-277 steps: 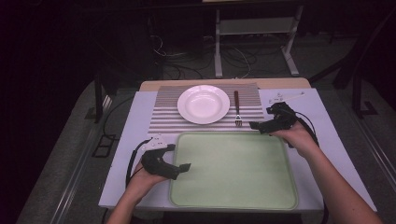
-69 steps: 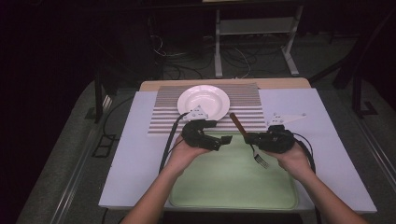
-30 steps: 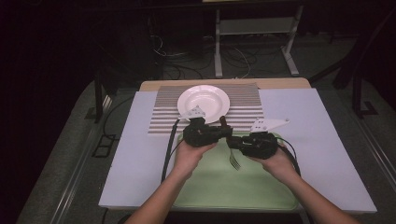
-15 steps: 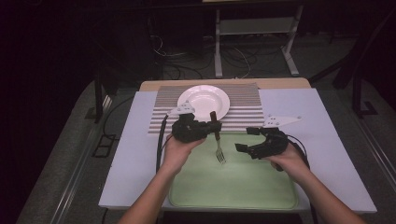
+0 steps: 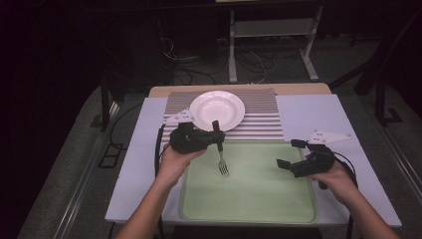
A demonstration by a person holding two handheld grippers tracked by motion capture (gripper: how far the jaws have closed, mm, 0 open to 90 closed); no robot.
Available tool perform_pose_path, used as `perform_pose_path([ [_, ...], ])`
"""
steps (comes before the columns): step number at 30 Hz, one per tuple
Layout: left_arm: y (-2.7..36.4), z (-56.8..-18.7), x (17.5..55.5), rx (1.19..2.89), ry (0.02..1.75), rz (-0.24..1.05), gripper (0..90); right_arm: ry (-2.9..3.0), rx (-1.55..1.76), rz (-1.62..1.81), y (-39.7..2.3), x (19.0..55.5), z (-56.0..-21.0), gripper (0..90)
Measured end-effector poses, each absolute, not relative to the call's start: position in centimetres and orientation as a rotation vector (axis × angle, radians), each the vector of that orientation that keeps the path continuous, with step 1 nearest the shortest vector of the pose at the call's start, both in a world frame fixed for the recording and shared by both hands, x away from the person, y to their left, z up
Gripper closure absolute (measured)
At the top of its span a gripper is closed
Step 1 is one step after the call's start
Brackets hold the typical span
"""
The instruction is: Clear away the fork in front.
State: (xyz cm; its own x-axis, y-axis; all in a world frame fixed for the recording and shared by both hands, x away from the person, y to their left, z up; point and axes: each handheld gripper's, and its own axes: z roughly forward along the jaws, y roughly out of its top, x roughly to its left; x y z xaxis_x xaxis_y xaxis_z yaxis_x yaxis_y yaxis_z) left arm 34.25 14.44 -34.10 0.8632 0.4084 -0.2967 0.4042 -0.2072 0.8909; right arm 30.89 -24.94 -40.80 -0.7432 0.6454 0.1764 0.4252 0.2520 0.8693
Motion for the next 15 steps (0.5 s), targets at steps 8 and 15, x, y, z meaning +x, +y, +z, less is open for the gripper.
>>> perform_pose_path([
  [8, 16.2, -34.0, 33.2, 1.844, 0.614, -0.006, 80.1, 2.284, 1.065, 1.435, -27.4, 29.3, -42.1, 1.2],
  [15, 18.7, -34.3, 31.8, 1.862, 0.660, 0.003, 80.1, 2.273, 1.099, 1.437, -28.3, 28.9, -43.0, 0.8],
])
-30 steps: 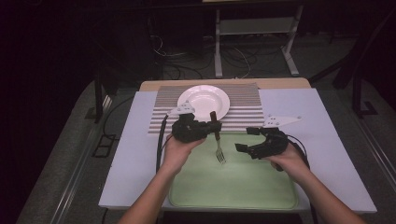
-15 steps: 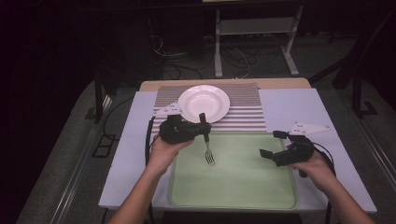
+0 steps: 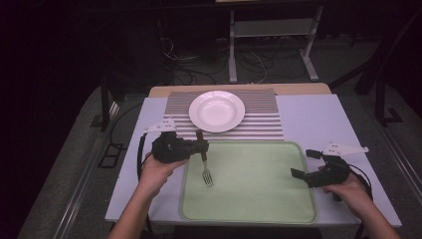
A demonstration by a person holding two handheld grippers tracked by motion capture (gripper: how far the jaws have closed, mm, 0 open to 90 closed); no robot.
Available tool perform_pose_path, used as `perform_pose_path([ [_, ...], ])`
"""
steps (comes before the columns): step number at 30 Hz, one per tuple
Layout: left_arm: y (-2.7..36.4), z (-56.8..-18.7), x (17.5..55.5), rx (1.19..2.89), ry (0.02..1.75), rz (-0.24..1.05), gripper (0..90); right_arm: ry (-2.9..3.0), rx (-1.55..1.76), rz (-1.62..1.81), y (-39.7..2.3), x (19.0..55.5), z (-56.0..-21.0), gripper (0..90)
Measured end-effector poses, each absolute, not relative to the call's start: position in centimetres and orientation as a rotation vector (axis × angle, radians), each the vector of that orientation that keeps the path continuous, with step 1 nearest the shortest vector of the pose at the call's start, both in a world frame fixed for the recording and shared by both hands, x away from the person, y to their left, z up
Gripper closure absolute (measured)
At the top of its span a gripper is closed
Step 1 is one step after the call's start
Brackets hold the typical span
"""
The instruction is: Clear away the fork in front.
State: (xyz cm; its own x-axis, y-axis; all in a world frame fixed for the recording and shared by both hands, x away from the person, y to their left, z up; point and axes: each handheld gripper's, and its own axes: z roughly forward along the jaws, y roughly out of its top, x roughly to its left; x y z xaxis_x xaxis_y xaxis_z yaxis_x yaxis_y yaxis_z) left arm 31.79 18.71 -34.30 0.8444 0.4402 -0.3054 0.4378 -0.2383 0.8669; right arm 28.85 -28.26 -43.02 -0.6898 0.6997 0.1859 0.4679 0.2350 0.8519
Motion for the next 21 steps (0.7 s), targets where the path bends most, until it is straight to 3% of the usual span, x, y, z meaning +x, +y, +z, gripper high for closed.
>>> perform_pose_path([
  [10, 21.3, -34.8, 29.9, 1.893, 0.720, -0.010, 80.0, 2.272, 1.101, 1.402, -28.4, 29.0, -43.4, 0.8],
  [21, 19.7, -35.8, 31.4, 1.916, 0.717, 0.042, 78.4, 2.262, 1.111, 1.418, -28.5, 29.0, -43.2, 0.8],
])
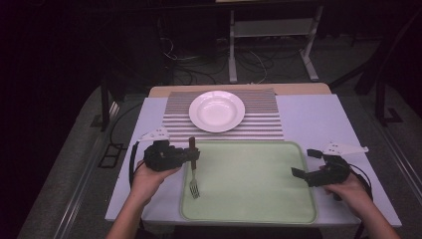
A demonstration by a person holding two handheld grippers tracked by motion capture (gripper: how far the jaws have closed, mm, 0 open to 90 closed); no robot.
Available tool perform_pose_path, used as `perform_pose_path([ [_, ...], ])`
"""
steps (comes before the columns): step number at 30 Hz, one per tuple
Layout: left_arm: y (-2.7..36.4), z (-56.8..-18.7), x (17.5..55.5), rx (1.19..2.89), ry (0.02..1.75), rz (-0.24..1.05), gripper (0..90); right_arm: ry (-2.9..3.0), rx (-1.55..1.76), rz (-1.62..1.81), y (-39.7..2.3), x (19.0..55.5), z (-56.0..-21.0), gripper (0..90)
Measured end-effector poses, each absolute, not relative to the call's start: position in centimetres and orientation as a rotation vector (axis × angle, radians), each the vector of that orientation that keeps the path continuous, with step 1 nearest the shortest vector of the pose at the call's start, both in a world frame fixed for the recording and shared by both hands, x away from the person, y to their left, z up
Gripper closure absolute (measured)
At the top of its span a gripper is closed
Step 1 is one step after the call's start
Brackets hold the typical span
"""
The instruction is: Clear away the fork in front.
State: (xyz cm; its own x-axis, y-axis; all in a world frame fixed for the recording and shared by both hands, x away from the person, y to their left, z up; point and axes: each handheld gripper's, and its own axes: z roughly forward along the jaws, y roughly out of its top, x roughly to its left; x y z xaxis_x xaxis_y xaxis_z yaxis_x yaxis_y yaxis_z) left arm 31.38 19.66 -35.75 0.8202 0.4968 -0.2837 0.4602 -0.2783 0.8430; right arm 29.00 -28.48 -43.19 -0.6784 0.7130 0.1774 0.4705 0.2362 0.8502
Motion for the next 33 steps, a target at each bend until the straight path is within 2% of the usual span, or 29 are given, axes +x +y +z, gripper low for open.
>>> perform_pose_path([
  [12, 17.5, -38.4, 34.9, 1.907, 0.831, 0.023, 76.2, 2.263, 1.109, 1.426, -28.5, 29.0, -43.1, 0.8],
  [33, 18.1, -43.3, 36.3, 1.948, 1.059, -0.043, 70.8, 2.284, 1.107, 1.407, -28.5, 29.2, -43.3, 0.8],
])
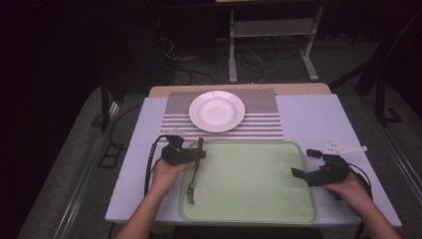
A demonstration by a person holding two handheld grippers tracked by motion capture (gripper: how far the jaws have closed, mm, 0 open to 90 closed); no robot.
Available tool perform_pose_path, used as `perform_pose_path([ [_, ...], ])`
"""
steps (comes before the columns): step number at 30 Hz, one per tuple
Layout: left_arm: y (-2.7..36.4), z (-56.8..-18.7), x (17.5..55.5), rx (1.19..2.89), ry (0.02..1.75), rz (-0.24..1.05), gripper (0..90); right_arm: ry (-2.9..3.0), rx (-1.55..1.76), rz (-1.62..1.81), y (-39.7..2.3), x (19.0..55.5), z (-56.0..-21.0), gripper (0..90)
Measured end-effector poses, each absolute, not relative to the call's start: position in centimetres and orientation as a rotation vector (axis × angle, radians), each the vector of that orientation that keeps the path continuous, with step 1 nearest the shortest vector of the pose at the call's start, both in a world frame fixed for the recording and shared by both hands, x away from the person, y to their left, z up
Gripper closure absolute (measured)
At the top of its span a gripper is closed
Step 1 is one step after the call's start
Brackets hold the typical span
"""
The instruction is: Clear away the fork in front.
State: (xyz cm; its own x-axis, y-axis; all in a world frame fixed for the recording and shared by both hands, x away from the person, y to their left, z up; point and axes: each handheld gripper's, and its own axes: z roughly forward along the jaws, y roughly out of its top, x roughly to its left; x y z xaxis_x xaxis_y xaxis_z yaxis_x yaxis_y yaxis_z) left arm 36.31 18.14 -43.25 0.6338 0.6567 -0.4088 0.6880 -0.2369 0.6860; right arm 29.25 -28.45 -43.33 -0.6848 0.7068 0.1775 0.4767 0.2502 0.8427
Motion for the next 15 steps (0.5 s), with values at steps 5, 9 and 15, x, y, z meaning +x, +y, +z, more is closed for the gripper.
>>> perform_pose_path([
  [5, 17.89, -43.92, 36.45, 1.953, 1.092, -0.060, 71.3, 2.287, 1.109, 1.411, -28.40, 29.27, -43.35, 0.8],
  [9, 17.92, -44.07, 36.57, 1.962, 1.106, -0.043, 68.2, 2.288, 1.109, 1.412, -28.38, 29.27, -43.35, 0.8],
  [15, 18.28, -43.34, 36.30, 1.940, 1.086, 0.032, 70.0, 2.286, 1.110, 1.416, -28.39, 29.26, -43.34, 0.8],
])
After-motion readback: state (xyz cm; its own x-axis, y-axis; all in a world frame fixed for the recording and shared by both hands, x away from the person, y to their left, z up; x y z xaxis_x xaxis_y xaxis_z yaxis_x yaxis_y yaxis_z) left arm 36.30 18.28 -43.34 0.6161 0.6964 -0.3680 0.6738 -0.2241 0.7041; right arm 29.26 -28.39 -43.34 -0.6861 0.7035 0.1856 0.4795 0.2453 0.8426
